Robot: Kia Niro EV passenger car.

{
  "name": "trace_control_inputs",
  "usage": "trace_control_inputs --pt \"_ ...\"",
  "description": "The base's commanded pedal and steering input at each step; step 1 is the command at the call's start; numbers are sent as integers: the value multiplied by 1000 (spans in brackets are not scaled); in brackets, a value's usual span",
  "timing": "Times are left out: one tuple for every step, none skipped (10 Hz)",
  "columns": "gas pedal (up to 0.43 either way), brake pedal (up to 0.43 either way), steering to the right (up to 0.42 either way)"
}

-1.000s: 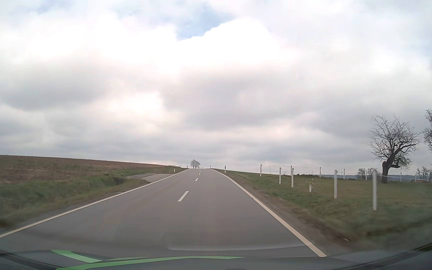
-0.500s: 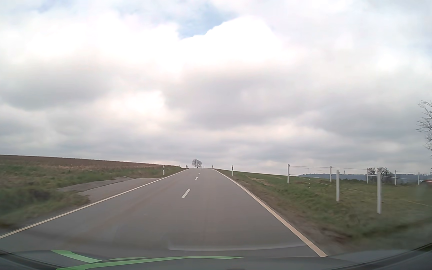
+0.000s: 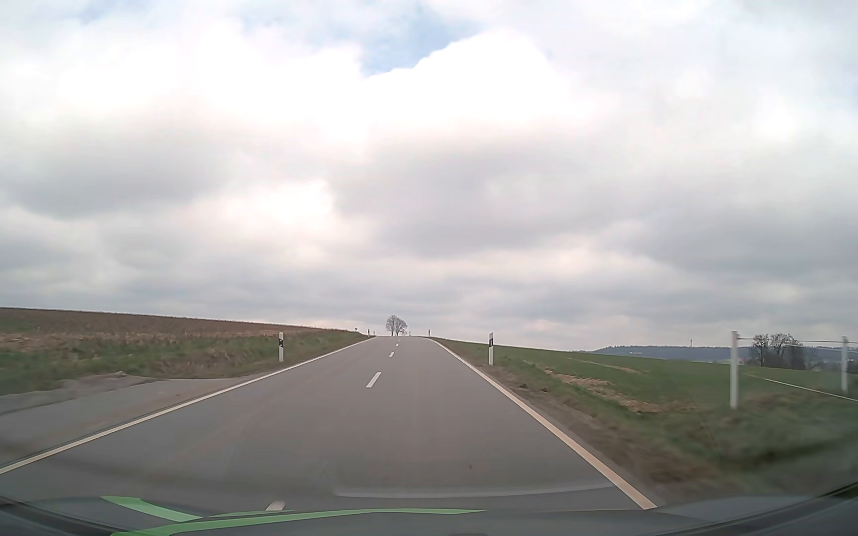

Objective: Follow the waypoints while adhering to traffic rules and regulations

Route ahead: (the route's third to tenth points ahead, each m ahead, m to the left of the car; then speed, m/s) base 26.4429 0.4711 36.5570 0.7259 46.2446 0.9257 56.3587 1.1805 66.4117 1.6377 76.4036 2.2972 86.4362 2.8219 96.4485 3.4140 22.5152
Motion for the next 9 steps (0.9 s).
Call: trace_control_inputs --pt "350 0 -7" --pt "350 0 -7" --pt "350 0 -7" --pt "350 0 -6" --pt "350 0 -6" --pt "350 0 -6" --pt "350 0 -5" --pt "339 0 -5" --pt "339 0 -5"
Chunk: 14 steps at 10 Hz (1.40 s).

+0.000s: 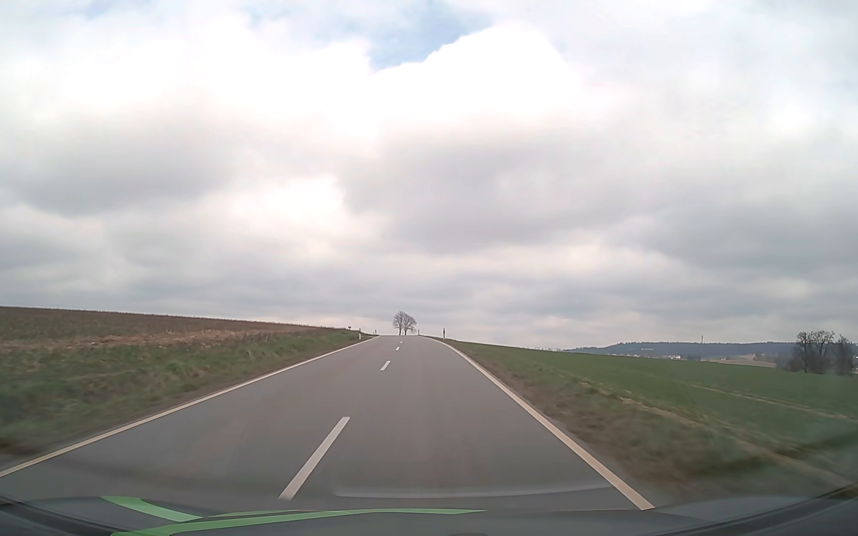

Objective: Follow the waypoints while adhering to traffic rules and regulations

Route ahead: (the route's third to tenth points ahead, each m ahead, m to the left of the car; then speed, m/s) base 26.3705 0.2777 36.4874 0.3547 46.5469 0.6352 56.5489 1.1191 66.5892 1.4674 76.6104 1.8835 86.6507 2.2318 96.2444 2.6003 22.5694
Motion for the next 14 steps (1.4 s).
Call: trace_control_inputs --pt "339 0 -5" --pt "339 0 -5" --pt "339 0 -5" --pt "339 0 -5" --pt "339 0 -5" --pt "339 0 -5" --pt "339 0 -5" --pt "339 0 -5" --pt "331 0 -5" --pt "331 0 -5" --pt "331 0 -5" --pt "331 0 -5" --pt "331 0 -5" --pt "331 0 -5"
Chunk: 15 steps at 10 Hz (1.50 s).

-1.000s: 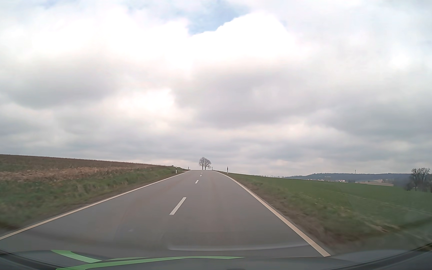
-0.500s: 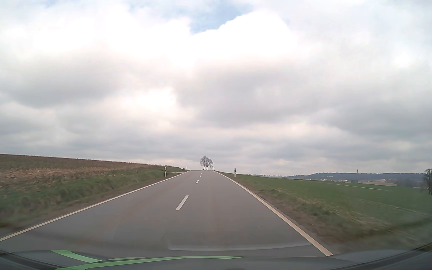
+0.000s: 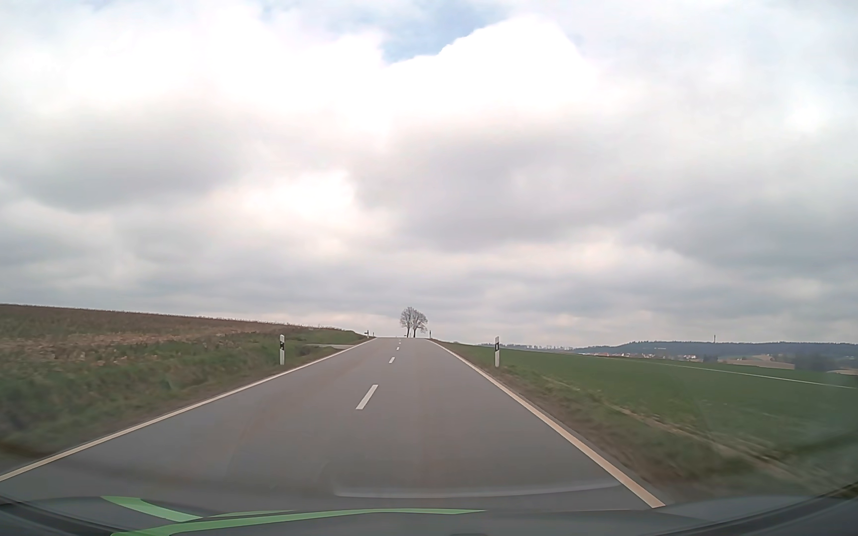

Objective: Follow the waypoints while adhering to traffic rules and regulations

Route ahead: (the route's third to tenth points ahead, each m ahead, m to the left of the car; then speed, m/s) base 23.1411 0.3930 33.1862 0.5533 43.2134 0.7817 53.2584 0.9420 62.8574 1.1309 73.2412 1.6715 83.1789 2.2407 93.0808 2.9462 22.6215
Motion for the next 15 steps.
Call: trace_control_inputs --pt "331 0 -5" --pt "331 0 -5" --pt "331 0 -5" --pt "331 0 -5" --pt "331 0 -5" --pt "331 0 -5" --pt "331 0 -5" --pt "331 0 -5" --pt "331 0 -5" --pt "331 0 -5" --pt "331 0 -5" --pt "331 0 -6" --pt "331 0 -6" --pt "331 0 -6" --pt "331 0 -6"
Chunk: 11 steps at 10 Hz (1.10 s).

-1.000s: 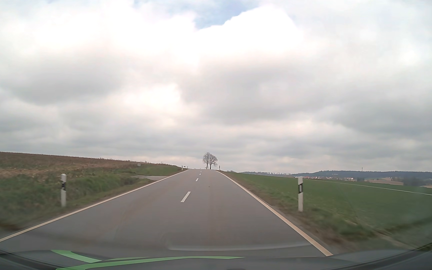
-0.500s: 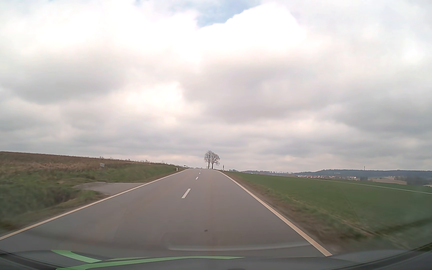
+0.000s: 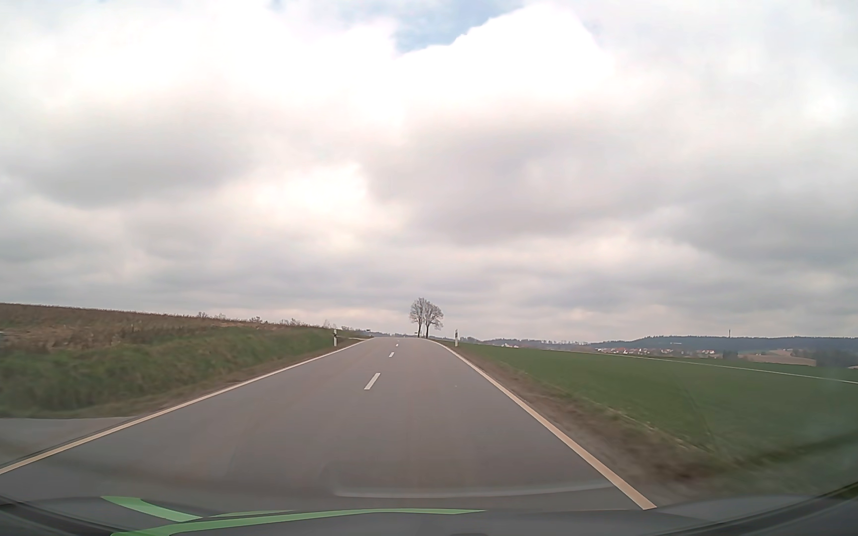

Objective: Follow the waypoints while adhering to traffic rules and regulations

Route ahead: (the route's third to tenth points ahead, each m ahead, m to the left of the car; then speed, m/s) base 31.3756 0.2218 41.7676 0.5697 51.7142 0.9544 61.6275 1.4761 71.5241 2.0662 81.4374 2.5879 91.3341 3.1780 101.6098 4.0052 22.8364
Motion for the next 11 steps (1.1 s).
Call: trace_control_inputs --pt "331 0 -7" --pt "331 0 -7" --pt "331 0 -7" --pt "331 0 -7" --pt "331 0 -7" --pt "331 0 -7" --pt "331 0 -6" --pt "331 0 -6" --pt "331 0 -6" --pt "331 0 -5" --pt "331 0 -5"
